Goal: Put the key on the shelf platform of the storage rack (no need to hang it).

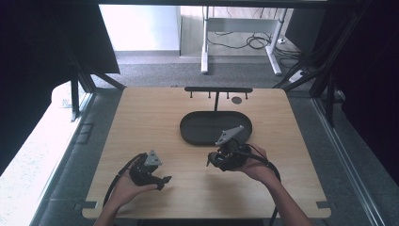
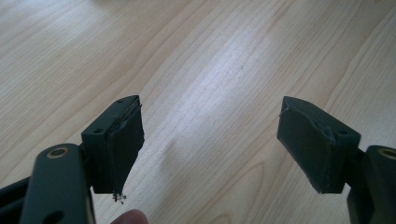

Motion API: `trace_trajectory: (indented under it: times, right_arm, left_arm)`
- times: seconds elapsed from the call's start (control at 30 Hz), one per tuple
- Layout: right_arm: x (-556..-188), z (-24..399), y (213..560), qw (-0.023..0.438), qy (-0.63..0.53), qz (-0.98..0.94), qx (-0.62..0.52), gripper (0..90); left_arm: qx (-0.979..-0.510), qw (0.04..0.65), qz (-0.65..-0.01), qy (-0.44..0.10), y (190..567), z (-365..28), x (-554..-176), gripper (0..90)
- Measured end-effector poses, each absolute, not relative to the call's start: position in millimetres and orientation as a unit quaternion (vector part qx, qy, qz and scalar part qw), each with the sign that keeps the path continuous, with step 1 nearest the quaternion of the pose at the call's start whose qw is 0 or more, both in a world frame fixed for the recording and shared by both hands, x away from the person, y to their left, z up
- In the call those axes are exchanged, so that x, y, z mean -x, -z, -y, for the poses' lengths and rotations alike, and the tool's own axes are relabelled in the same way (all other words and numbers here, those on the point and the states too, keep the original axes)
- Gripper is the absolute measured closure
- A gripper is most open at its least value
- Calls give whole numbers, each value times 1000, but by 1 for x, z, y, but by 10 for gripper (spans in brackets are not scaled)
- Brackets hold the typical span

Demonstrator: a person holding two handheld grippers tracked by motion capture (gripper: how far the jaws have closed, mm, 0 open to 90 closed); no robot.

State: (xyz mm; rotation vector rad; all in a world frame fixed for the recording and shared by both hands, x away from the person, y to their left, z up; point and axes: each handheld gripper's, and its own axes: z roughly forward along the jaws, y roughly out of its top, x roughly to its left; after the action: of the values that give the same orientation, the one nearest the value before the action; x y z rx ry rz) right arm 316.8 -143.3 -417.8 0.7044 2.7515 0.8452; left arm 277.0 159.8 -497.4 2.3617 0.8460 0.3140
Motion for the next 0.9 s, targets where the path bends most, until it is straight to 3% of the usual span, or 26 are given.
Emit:
trace_trajectory:
  times: [0.9]
  right_arm:
    - [-315,138,427,83,-282,-928,-227,492]
  left_arm:
    - [-918,270,-276,-89,514,-135,-273,190]
